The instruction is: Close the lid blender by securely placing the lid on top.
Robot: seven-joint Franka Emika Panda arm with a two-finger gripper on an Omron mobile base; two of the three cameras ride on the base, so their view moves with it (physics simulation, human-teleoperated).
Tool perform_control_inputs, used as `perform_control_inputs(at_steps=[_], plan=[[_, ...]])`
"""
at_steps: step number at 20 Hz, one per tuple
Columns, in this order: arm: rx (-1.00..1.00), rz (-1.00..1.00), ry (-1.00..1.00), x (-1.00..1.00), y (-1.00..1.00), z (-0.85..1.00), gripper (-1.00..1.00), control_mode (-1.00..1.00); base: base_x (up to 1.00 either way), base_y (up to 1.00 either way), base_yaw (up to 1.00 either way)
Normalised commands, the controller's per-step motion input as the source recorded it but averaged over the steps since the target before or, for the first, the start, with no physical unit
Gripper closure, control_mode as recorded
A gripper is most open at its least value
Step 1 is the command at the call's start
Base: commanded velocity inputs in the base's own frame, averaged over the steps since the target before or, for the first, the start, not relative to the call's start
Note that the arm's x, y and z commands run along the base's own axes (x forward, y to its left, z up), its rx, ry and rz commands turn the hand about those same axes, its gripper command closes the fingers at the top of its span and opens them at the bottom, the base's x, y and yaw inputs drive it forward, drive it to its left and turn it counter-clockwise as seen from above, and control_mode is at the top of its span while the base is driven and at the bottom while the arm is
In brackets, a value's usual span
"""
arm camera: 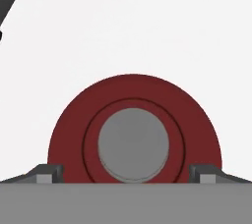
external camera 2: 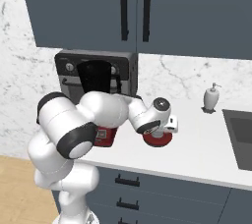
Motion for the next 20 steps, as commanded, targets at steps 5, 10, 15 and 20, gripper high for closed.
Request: perform_control_inputs(at_steps=[5,10,15,20], plan=[[0.00,0.03,0.00,0.06,-0.03,-0.19,-1.00,-1.00,0.00,0.00,0.00],[0.00,0.03,0.00,0.07,-0.03,-0.18,-1.00,-1.00,0.00,0.00,0.00],[0.00,0.03,0.00,0.05,0.00,-0.23,-1.00,-1.00,0.00,0.00,0.00],[0.00,0.03,0.00,0.04,0.00,-0.23,-1.00,-1.00,0.00,0.00,0.00]])
